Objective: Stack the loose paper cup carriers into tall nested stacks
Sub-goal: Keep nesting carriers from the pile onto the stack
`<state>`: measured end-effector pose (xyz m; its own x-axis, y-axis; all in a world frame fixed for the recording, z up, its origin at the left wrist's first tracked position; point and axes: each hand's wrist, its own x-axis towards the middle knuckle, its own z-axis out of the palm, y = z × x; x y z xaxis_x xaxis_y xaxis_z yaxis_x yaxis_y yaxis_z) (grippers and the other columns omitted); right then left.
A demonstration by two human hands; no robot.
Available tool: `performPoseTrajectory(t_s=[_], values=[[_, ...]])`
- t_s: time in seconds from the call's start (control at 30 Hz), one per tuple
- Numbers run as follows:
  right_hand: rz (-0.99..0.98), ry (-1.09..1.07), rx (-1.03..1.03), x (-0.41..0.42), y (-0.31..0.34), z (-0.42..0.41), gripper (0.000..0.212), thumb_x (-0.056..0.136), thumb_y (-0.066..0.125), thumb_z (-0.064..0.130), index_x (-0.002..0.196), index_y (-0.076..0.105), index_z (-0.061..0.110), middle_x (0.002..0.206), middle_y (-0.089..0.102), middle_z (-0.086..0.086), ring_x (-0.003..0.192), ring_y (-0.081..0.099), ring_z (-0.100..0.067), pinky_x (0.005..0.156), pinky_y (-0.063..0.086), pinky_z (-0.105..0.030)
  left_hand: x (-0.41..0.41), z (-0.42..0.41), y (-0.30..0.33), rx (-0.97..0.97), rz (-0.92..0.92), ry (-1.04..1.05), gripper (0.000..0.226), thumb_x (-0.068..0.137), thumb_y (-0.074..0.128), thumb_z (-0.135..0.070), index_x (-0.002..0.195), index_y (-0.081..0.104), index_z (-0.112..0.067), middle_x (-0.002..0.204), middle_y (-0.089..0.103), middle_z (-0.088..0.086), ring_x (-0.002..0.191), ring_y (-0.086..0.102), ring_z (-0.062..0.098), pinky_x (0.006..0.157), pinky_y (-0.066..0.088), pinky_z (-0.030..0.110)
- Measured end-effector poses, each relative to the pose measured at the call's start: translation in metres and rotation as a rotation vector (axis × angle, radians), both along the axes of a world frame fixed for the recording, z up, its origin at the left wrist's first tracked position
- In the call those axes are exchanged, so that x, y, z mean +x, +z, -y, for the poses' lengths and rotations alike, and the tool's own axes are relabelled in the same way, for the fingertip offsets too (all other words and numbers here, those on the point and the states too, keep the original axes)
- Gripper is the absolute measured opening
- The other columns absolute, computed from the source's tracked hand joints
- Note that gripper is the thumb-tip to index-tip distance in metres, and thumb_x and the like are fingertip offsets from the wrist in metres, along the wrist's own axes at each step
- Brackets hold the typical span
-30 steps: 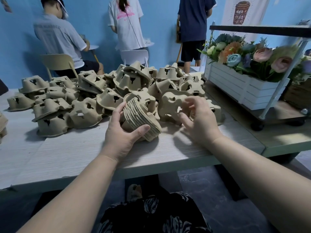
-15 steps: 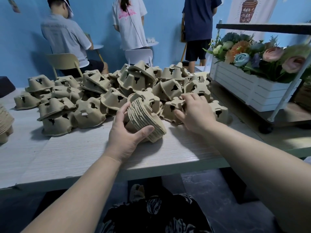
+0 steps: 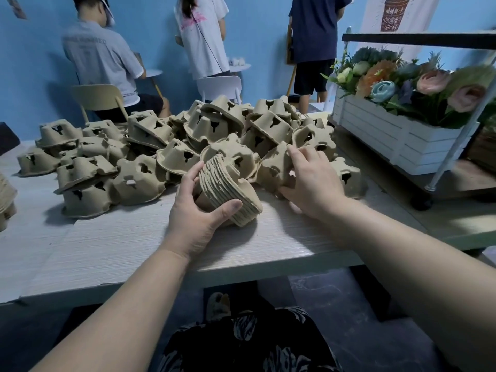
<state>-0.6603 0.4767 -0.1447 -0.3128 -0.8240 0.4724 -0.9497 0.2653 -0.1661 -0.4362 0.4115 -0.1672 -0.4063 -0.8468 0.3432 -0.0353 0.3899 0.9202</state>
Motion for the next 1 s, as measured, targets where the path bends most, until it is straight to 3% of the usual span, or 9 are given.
performPoseTrajectory(t_s=[0.3, 0.4, 0.5, 0.6, 0.7, 0.8, 0.9, 1.0], values=[[0.042, 0.010, -0.171, 0.002, -0.009, -0.022, 0.051, 0.072, 0.077, 0.034, 0.114, 0.060, 0.010, 0.127, 0.046, -0.012, 0.111, 0.045, -0.033, 0.095, 0.040, -0.038, -0.001, -0.001, 0.000, 0.004, -0.010, 0.008, 0.092, 0.046, 0.084, -0.058, 0.127, 0.039, -0.054, 0.131, 0.057, -0.013, 0.121, 0.056, 0.006, 0.108, 0.045, 0.040], [0.038, 0.061, -0.265, 0.003, -0.015, -0.031, 0.036, 0.080, 0.064, 0.039, 0.106, 0.067, 0.014, 0.135, 0.046, -0.019, 0.117, 0.043, -0.041, 0.100, 0.037, -0.044, -0.001, 0.000, -0.001, -0.001, -0.007, 0.010, 0.097, 0.045, 0.084, -0.062, 0.130, 0.039, -0.052, 0.133, 0.057, -0.009, 0.123, 0.055, 0.009, 0.108, 0.044, 0.043], [0.203, 0.162, -0.303, 0.002, -0.019, -0.032, 0.022, 0.084, 0.061, 0.030, 0.099, 0.069, 0.015, 0.141, 0.042, -0.021, 0.119, 0.048, -0.044, 0.099, 0.042, -0.051, -0.001, 0.000, -0.001, -0.003, -0.006, 0.009, 0.099, 0.046, 0.084, -0.059, 0.134, 0.039, -0.048, 0.132, 0.057, -0.008, 0.122, 0.056, 0.010, 0.108, 0.044, 0.043], [0.283, 0.216, -0.303, 0.004, -0.016, -0.032, 0.013, 0.084, 0.068, 0.024, 0.095, 0.067, 0.017, 0.145, 0.040, -0.015, 0.106, 0.058, -0.039, 0.089, 0.049, -0.047, -0.001, 0.000, -0.001, -0.002, -0.007, 0.006, 0.097, 0.046, 0.084, -0.060, 0.132, 0.039, -0.050, 0.133, 0.057, -0.009, 0.123, 0.055, 0.010, 0.108, 0.044, 0.043], [0.260, 0.233, -0.348, 0.008, -0.014, -0.033, 0.023, 0.077, 0.071, 0.005, 0.099, 0.068, 0.011, 0.137, 0.045, -0.014, 0.108, 0.056, -0.028, 0.086, 0.048, -0.034, 0.000, 0.000, -0.001, -0.004, -0.002, 0.009, 0.095, 0.046, 0.083, -0.062, 0.129, 0.039, -0.053, 0.133, 0.056, -0.010, 0.124, 0.054, 0.008, 0.109, 0.044, 0.042], [0.291, 0.206, -0.403, 0.012, -0.011, -0.034, 0.044, 0.074, 0.066, -0.006, 0.115, 0.062, 0.011, 0.134, 0.044, -0.012, 0.110, 0.053, -0.024, 0.091, 0.048, -0.035, 0.000, 0.000, -0.001, -0.013, 0.005, 0.004, 0.097, 0.047, 0.083, -0.061, 0.133, 0.039, -0.049, 0.133, 0.056, -0.010, 0.124, 0.054, 0.008, 0.109, 0.043, 0.042], [0.415, 0.190, -0.384, 0.014, -0.007, -0.032, 0.065, 0.077, 0.063, -0.006, 0.136, 0.047, 0.017, 0.137, 0.043, -0.004, 0.103, 0.057, -0.018, 0.094, 0.047, -0.031, 0.000, -0.001, -0.001, -0.016, 0.006, 0.009, 0.094, 0.047, 0.082, -0.060, 0.130, 0.039, -0.052, 0.132, 0.056, -0.012, 0.123, 0.054, 0.006, 0.109, 0.043, 0.038], [0.461, 0.181, -0.301, 0.015, -0.007, -0.031, 0.064, 0.081, 0.067, 0.004, 0.139, 0.045, 0.018, 0.116, 0.060, 0.007, 0.093, 0.062, -0.012, 0.093, 0.047, -0.026, 0.000, -0.002, 0.001, -0.018, 0.009, 0.012, 0.093, 0.047, 0.081, -0.060, 0.129, 0.039, -0.051, 0.131, 0.056, -0.014, 0.121, 0.054, 0.004, 0.109, 0.043, 0.035]])
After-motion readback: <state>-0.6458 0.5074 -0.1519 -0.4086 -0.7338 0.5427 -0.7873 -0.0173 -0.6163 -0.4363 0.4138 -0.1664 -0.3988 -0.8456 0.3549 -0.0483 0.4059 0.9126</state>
